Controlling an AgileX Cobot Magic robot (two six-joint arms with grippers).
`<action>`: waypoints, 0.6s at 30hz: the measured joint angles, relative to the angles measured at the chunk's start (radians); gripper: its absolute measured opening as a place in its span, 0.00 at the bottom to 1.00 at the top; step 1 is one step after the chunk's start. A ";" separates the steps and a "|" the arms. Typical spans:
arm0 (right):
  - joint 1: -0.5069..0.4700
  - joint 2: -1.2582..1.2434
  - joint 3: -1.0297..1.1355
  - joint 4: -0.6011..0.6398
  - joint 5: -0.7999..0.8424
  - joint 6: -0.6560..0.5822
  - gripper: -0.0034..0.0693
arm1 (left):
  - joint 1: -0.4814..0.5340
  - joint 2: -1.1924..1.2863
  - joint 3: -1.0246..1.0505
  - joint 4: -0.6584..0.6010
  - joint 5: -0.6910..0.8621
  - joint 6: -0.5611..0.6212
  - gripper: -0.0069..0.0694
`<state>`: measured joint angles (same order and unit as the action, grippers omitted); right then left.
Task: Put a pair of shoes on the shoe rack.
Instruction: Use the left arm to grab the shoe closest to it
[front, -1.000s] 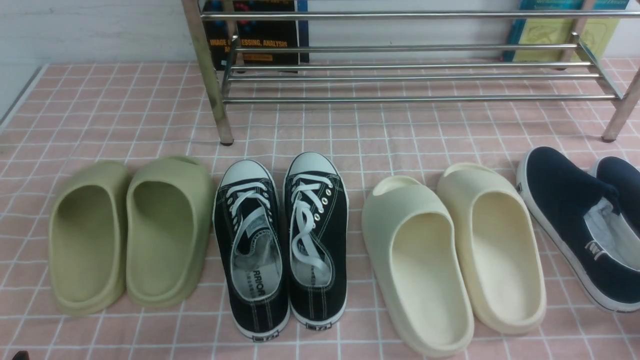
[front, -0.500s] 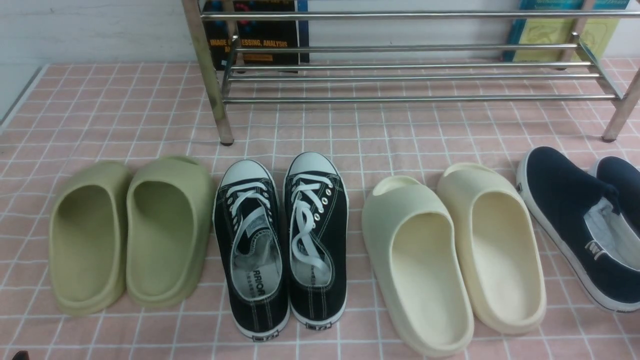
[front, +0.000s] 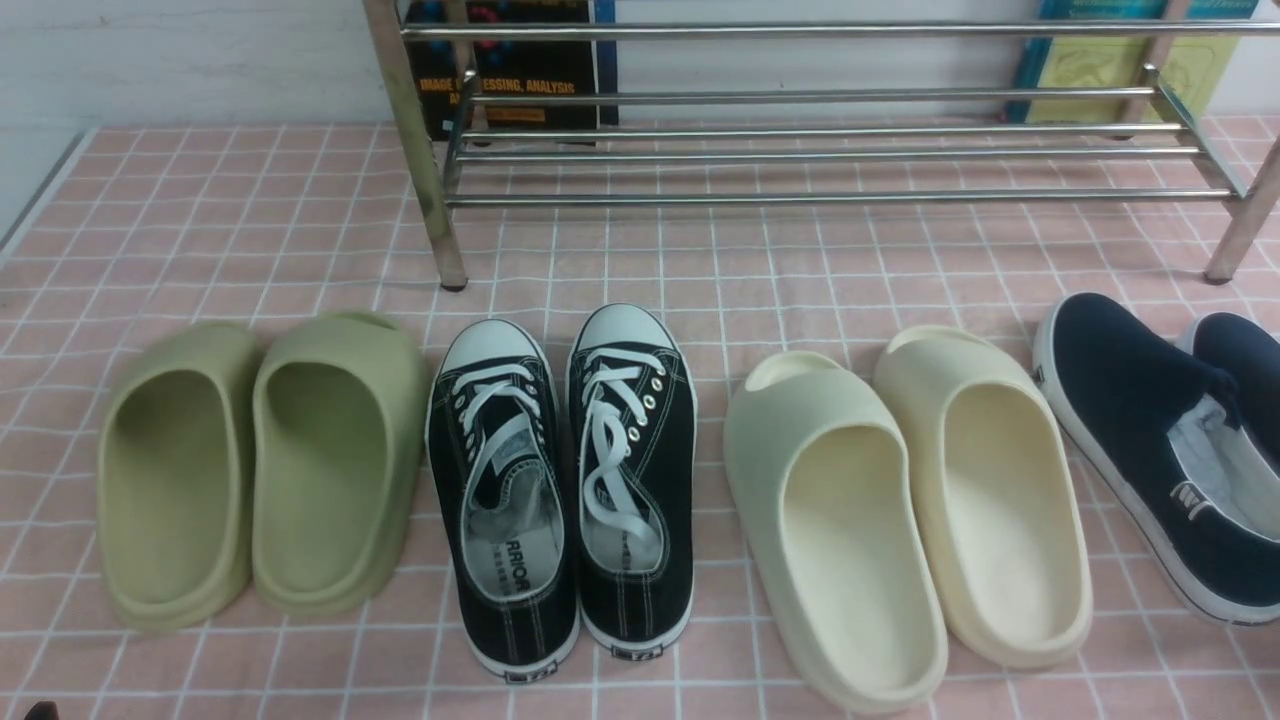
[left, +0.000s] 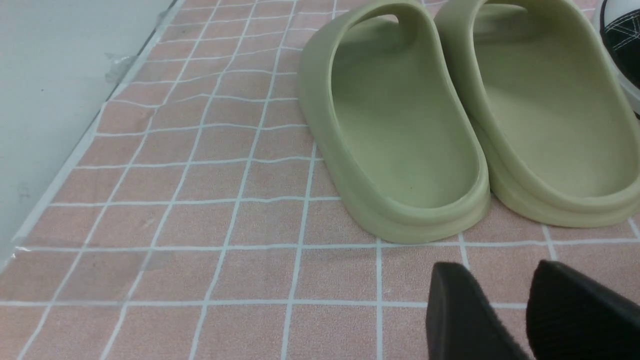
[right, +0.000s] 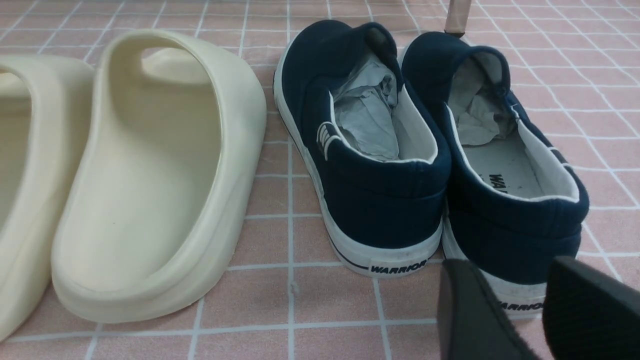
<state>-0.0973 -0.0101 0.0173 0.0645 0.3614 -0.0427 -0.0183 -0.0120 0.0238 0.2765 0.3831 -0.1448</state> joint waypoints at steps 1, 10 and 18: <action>0.000 0.000 0.000 0.000 0.000 0.000 0.38 | 0.000 0.000 0.000 0.000 0.000 0.000 0.40; 0.000 0.000 0.000 0.000 0.000 0.000 0.38 | 0.000 0.000 0.000 0.032 0.000 0.000 0.40; 0.000 0.000 0.000 0.000 0.000 0.000 0.38 | 0.000 0.000 0.003 0.264 0.010 0.000 0.40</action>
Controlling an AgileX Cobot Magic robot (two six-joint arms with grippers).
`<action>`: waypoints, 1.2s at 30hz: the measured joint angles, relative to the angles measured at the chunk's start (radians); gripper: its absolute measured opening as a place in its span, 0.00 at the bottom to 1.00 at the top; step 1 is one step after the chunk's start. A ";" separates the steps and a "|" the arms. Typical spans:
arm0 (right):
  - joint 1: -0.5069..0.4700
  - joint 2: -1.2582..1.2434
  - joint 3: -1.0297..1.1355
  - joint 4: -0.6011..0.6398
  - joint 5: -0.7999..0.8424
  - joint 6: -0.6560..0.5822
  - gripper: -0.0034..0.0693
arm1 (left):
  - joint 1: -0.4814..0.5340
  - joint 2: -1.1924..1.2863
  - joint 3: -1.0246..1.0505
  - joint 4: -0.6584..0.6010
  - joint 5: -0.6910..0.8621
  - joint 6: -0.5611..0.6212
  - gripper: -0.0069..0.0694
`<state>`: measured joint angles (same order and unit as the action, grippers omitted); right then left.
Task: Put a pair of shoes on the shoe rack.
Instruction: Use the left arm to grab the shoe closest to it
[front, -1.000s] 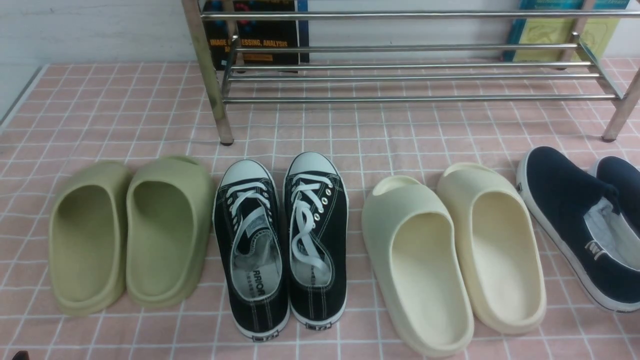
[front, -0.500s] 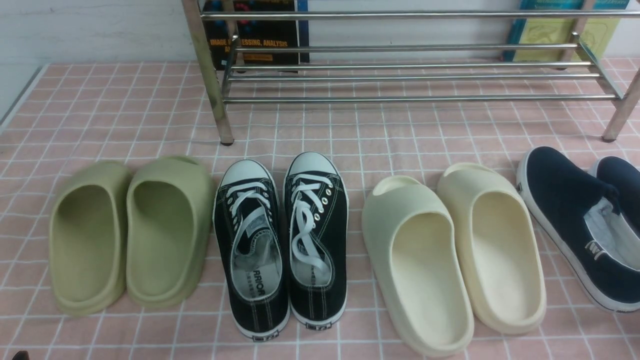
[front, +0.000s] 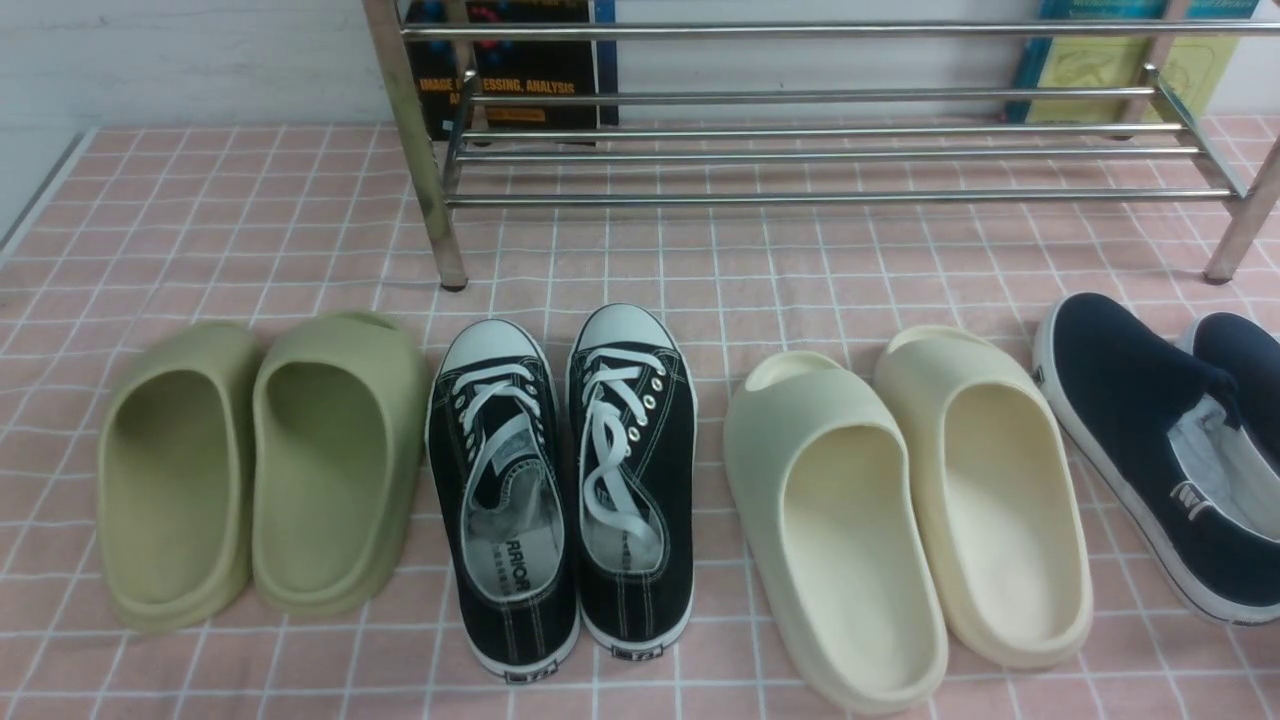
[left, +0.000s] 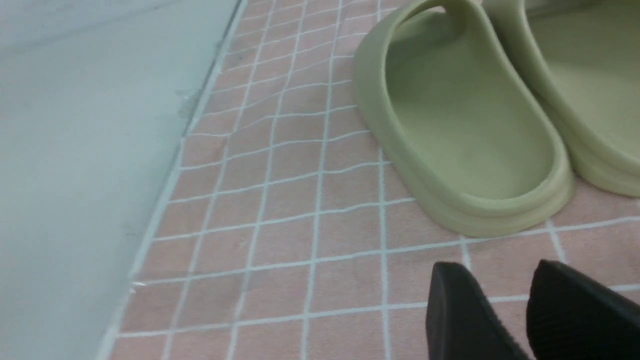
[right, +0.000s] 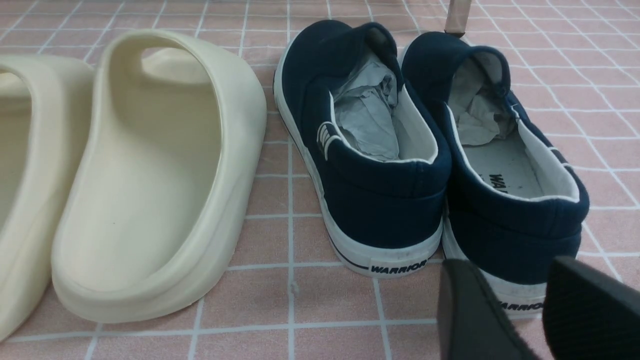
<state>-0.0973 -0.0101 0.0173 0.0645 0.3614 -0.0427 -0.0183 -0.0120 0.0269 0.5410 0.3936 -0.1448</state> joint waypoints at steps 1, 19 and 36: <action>0.000 0.000 0.000 0.000 0.000 0.000 0.38 | 0.000 0.000 0.001 0.023 -0.003 -0.005 0.40; 0.000 0.000 0.000 0.000 0.000 0.000 0.38 | 0.000 0.000 0.001 0.099 -0.105 -0.053 0.40; 0.000 0.000 0.000 0.000 0.000 0.000 0.38 | 0.000 0.000 0.001 -0.352 -0.236 -1.307 0.40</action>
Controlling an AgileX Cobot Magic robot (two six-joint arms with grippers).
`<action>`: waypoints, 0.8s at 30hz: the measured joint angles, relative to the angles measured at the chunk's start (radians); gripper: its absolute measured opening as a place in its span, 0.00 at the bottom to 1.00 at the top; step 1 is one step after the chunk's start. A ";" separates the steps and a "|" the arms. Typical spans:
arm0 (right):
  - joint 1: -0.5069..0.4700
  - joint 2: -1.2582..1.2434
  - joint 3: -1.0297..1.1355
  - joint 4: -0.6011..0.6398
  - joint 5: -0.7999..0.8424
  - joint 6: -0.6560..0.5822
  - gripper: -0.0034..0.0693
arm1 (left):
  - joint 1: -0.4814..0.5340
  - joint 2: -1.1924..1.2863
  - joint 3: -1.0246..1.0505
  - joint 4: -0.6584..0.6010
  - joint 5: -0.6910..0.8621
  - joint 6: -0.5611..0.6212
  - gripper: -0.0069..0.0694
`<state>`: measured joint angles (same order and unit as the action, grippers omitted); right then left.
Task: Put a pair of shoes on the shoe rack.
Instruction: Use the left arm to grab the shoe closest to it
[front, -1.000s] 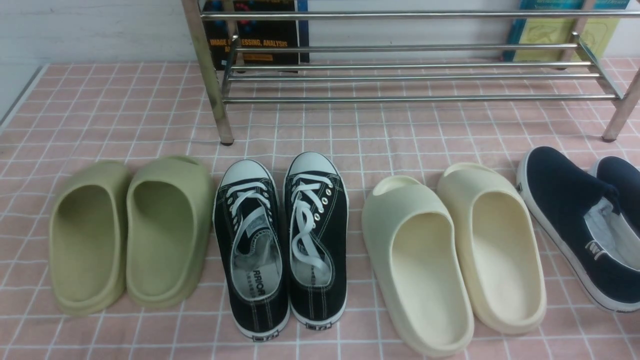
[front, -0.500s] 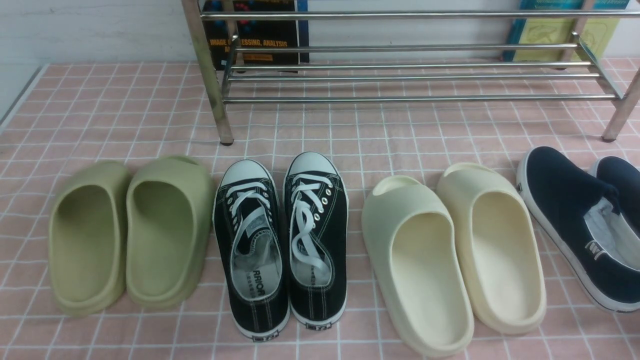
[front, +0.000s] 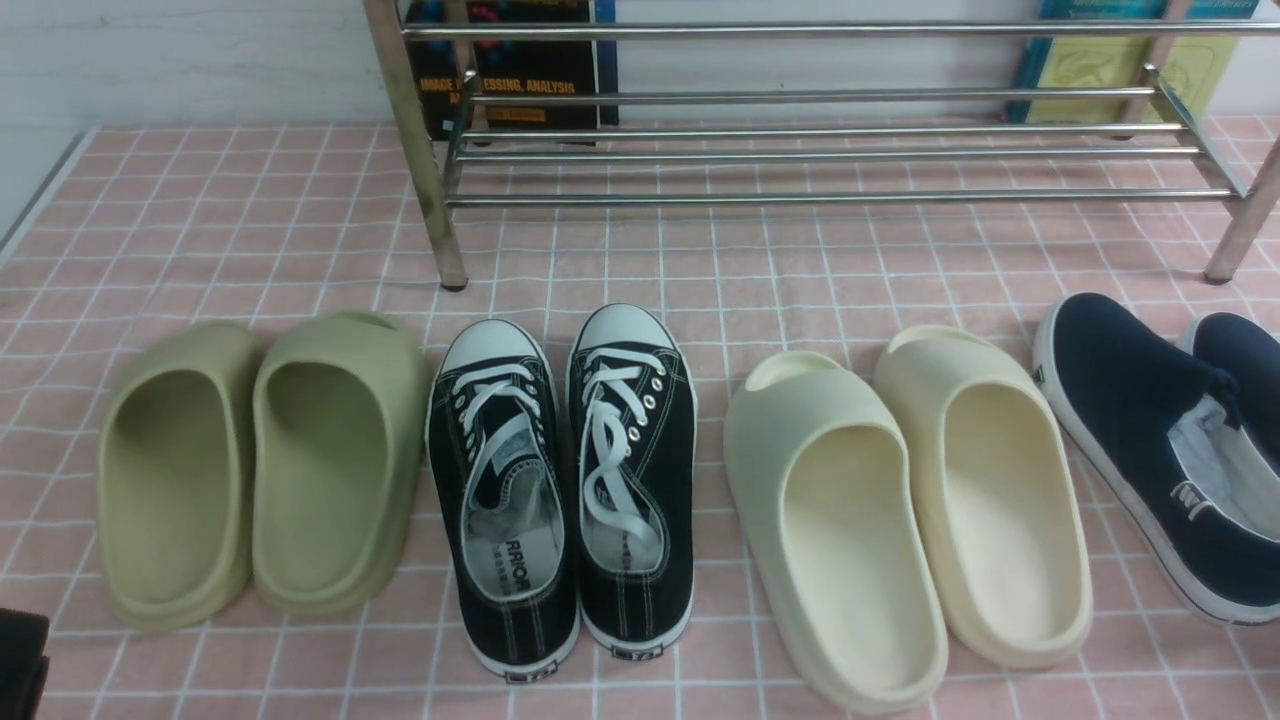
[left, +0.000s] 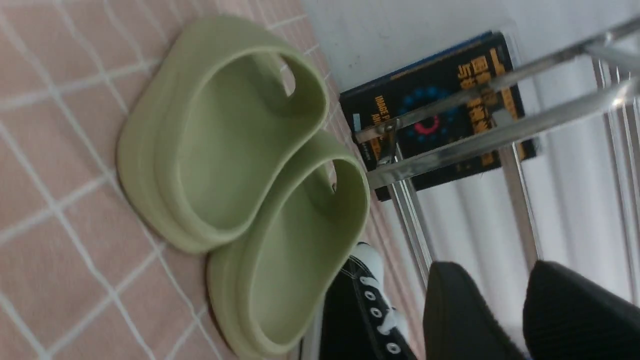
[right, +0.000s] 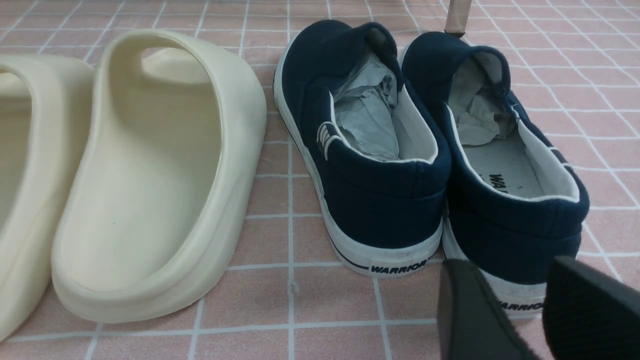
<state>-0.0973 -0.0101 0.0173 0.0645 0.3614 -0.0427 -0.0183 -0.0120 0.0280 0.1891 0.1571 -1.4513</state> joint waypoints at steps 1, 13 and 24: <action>0.000 0.000 0.000 0.000 0.000 0.000 0.38 | 0.000 0.000 0.000 0.000 0.007 -0.010 0.40; 0.000 0.000 0.000 0.000 0.000 0.000 0.38 | 0.000 0.000 -0.139 0.131 0.013 0.077 0.38; 0.000 0.000 0.000 0.000 0.000 0.000 0.38 | 0.000 0.528 -0.805 0.288 1.068 1.012 0.09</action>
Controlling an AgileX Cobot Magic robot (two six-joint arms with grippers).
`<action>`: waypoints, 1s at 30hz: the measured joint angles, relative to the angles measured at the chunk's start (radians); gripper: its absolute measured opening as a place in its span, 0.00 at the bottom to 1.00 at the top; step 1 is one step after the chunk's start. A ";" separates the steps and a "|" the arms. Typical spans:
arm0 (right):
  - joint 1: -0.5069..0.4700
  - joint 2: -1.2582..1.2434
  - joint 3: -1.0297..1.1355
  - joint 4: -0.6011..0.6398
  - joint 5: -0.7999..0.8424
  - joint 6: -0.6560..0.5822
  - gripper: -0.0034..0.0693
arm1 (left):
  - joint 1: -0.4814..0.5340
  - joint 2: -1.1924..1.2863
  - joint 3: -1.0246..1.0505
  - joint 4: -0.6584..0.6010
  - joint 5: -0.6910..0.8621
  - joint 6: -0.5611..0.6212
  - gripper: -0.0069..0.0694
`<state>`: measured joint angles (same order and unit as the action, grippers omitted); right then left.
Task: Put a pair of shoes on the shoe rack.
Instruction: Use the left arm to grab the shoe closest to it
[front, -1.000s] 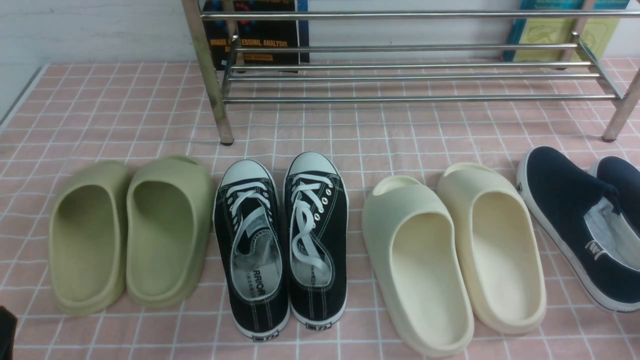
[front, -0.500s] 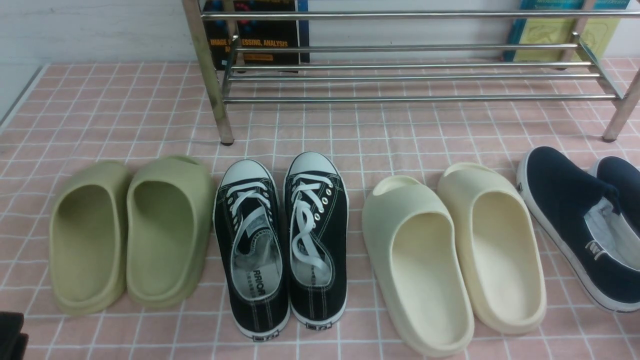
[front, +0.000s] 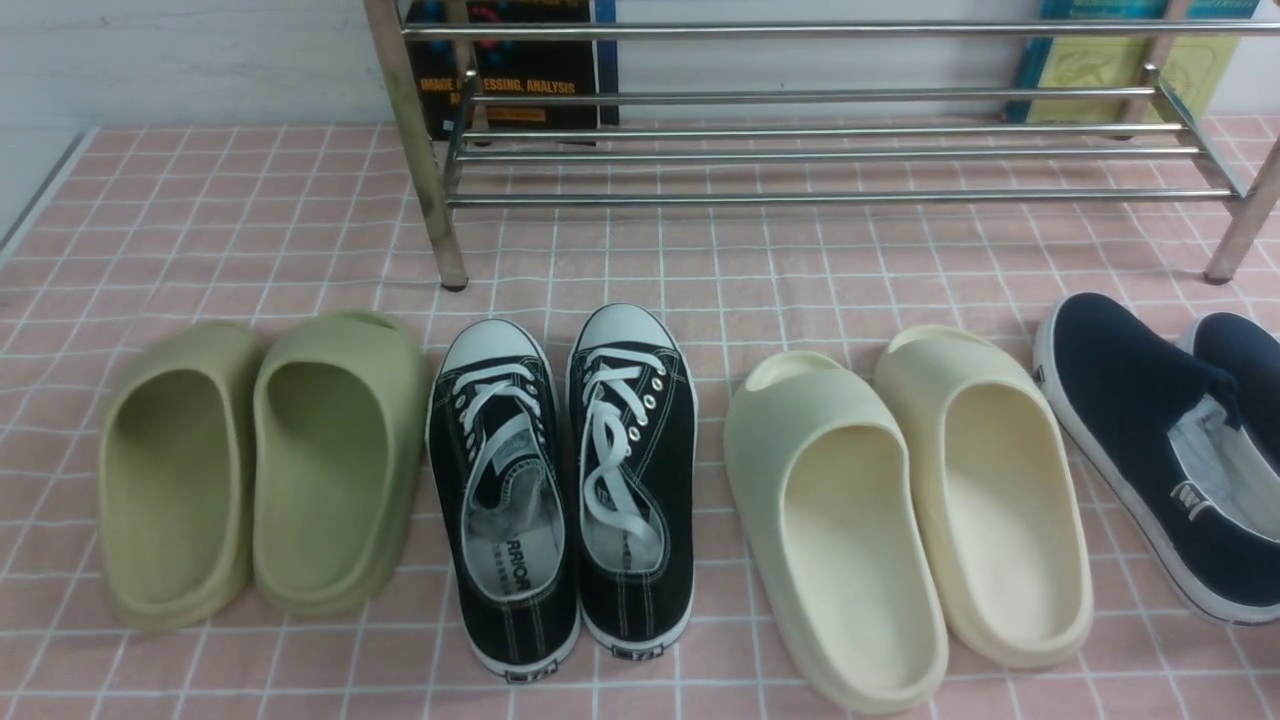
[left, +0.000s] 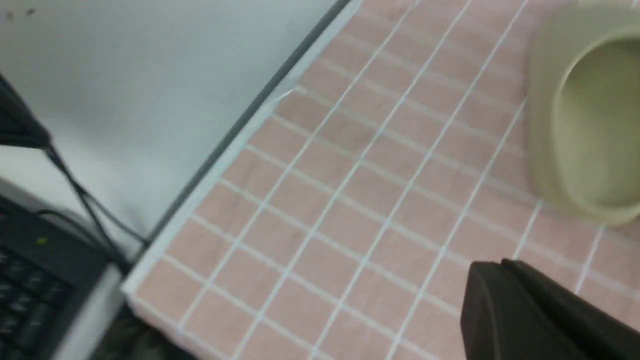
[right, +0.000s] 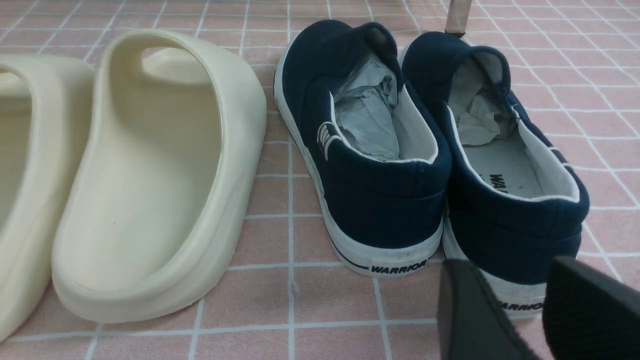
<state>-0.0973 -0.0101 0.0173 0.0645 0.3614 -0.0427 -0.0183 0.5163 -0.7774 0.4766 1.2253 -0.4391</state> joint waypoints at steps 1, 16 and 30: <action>0.000 0.000 0.000 0.000 0.000 0.000 0.38 | 0.000 0.011 -0.013 -0.002 0.003 0.011 0.09; 0.000 0.000 0.000 0.000 0.000 0.000 0.38 | -0.209 0.496 -0.098 -0.596 -0.126 0.405 0.22; 0.000 0.000 0.000 0.000 0.000 0.000 0.38 | -0.468 0.961 -0.169 -0.545 -0.495 0.158 0.84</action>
<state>-0.0973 -0.0101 0.0173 0.0645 0.3614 -0.0427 -0.4858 1.4777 -0.9467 -0.0684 0.7300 -0.2813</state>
